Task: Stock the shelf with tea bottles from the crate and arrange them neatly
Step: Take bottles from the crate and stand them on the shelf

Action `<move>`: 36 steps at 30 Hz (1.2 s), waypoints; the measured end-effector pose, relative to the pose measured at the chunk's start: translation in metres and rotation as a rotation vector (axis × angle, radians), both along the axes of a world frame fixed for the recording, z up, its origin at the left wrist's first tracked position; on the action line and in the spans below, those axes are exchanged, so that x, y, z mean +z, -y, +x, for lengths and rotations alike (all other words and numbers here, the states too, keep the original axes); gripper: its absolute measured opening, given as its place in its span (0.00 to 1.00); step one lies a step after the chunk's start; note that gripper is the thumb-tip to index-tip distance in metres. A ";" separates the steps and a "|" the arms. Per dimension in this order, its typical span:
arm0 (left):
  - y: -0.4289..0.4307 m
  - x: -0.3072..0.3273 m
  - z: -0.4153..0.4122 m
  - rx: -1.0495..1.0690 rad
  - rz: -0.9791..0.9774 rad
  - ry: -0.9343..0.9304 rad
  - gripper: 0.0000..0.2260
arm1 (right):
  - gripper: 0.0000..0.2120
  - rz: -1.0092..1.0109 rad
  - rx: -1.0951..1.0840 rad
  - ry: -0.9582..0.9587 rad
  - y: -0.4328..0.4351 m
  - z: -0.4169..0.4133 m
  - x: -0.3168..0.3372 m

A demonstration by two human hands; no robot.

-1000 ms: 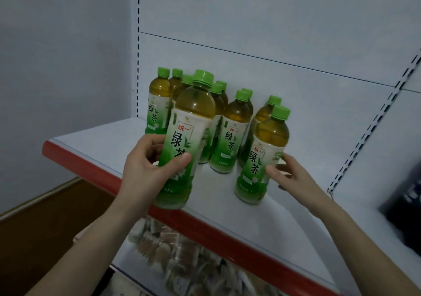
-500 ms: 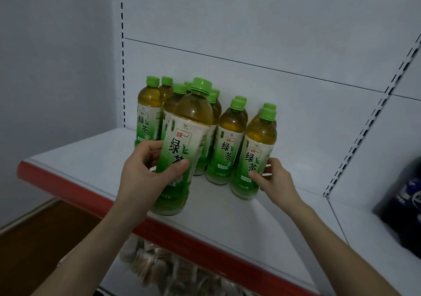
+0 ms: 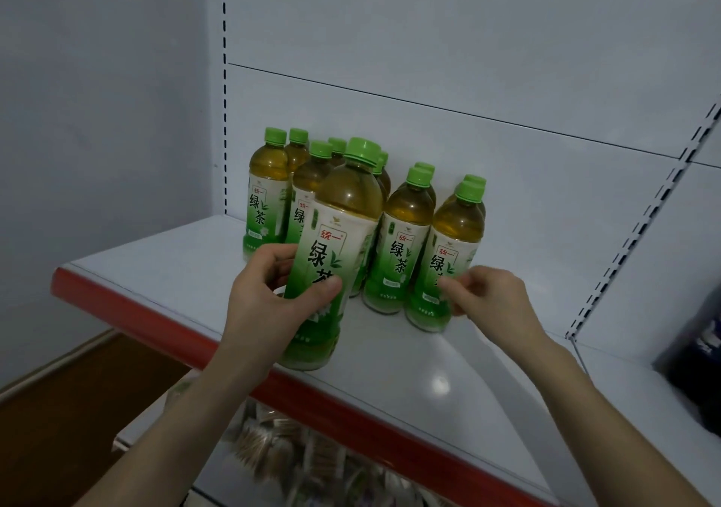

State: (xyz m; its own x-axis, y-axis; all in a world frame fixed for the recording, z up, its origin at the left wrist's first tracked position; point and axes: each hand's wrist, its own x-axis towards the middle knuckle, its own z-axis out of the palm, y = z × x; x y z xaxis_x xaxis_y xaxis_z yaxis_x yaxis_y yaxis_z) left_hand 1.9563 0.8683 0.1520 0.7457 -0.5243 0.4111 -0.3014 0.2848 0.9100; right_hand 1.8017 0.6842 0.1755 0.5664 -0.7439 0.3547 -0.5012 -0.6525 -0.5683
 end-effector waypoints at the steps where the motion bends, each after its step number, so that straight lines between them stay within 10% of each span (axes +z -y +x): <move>1: 0.001 0.000 -0.003 0.004 -0.002 0.005 0.16 | 0.08 0.030 0.089 0.094 -0.010 0.000 0.007; 7: 0.003 -0.003 -0.020 0.049 -0.004 0.031 0.17 | 0.25 0.364 0.475 0.197 -0.060 0.023 0.035; 10: -0.003 -0.006 -0.023 0.020 0.014 0.026 0.16 | 0.11 0.466 0.574 0.296 -0.071 0.034 0.034; 18: -0.022 -0.011 0.019 -0.075 0.171 0.139 0.19 | 0.04 0.473 0.552 0.437 -0.087 0.069 0.018; 30: -0.069 -0.044 0.182 0.193 0.985 0.861 0.43 | 0.12 0.400 0.430 0.455 -0.096 0.188 0.004; 36: -0.068 -0.059 0.201 0.123 0.982 0.888 0.41 | 0.12 0.289 0.361 0.426 -0.104 0.238 0.002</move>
State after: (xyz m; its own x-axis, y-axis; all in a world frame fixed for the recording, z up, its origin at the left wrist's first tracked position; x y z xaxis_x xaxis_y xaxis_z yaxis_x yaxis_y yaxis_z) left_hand 2.1572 0.9366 0.0932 0.4862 -0.8306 0.2715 -0.8725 -0.4446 0.2026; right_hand 2.0400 0.7878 0.1772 0.6528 -0.6320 0.4177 0.0314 -0.5283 -0.8485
